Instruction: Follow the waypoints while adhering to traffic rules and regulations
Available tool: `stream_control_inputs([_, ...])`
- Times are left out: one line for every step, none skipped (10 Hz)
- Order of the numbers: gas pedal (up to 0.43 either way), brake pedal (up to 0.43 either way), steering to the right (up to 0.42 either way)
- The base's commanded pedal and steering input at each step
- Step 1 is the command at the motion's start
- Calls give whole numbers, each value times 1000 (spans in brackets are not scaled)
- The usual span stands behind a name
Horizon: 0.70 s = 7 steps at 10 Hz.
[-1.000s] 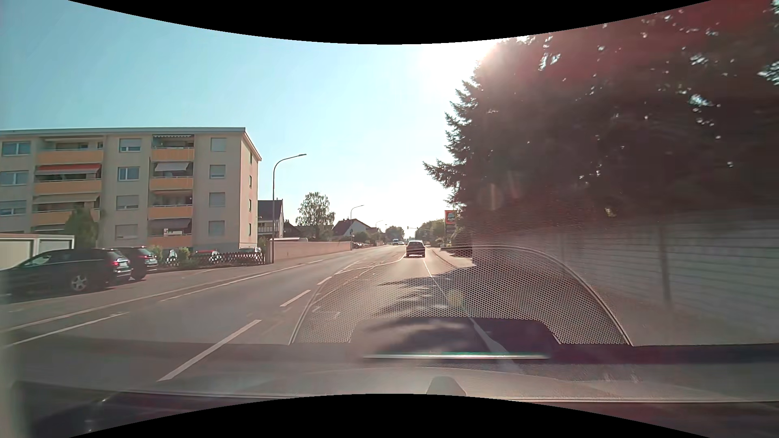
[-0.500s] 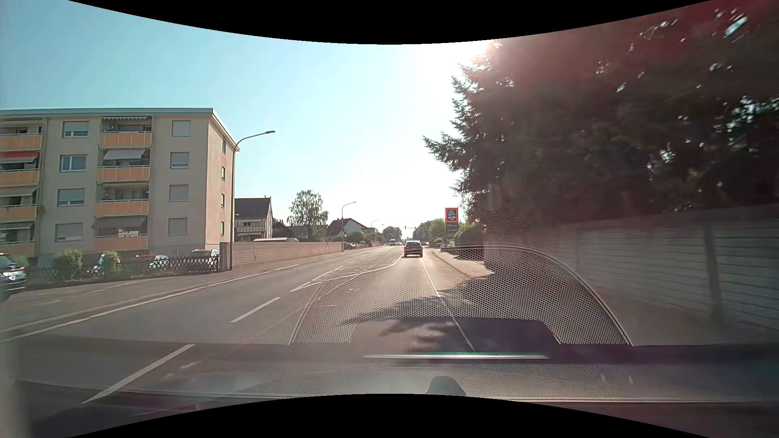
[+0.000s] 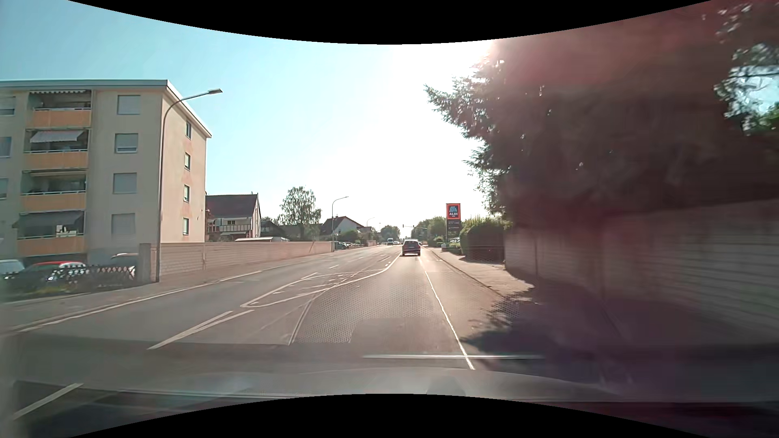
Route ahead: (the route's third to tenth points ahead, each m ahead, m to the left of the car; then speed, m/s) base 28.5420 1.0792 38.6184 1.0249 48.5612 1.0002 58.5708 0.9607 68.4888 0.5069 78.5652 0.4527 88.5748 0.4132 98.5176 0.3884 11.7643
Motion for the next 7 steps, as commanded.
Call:
stream_control_inputs([47, 0, -4])
stream_control_inputs([47, 0, -4])
stream_control_inputs([47, 0, -4])
stream_control_inputs([47, 0, -4])
stream_control_inputs([47, 0, -4])
stream_control_inputs([47, 0, -4])
stream_control_inputs([47, 0, -3])
